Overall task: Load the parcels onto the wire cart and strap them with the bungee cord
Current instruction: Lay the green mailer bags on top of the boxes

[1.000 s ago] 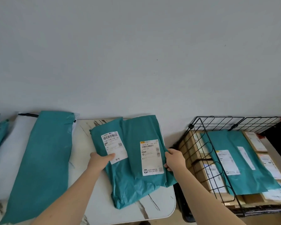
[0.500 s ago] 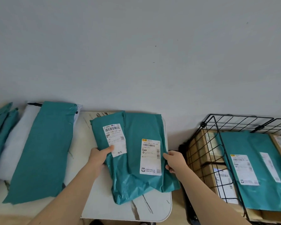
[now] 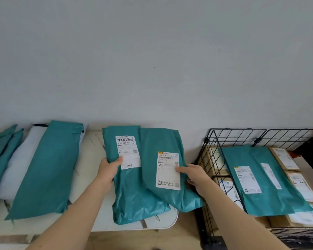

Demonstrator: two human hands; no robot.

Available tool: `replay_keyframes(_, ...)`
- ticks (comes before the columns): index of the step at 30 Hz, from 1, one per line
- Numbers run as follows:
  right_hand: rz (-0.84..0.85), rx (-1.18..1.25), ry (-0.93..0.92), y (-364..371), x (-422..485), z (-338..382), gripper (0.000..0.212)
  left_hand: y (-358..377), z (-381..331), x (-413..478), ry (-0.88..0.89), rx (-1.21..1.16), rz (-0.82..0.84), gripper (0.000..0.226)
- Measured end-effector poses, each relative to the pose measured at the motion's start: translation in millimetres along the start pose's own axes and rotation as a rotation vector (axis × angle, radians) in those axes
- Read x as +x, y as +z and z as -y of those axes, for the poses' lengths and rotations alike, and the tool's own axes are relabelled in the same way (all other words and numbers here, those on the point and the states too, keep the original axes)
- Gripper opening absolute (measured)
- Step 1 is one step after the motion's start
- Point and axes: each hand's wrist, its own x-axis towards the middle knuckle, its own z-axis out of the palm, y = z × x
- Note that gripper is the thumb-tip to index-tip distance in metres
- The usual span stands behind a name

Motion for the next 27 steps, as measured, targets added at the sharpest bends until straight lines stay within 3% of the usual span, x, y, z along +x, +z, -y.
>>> replay_keyframes(6,-0.073,0.185,-0.131,-8,-50,-26,0.016,-14,19,-55,0.070,-0.006,0.033,0.044)
replay_keyframes(15,-0.310,0.137,-0.272,-51,-117,-69,0.015,6,40,-121,0.131,-0.032,0.111,0.039)
replay_keyframes(19,-0.373,0.135,-0.266,-80,-128,-73,0.033,33,35,-138,0.144,-0.019,0.151,0.040)
replay_keyframes(23,-0.439,0.130,-0.301,-118,-127,-69,0.017,77,28,-146,0.171,0.018,0.194,0.040)
replay_keyframes(27,-0.514,0.136,-0.311,-171,-108,-61,0.023,142,20,-147,0.205,0.045,0.206,0.035)
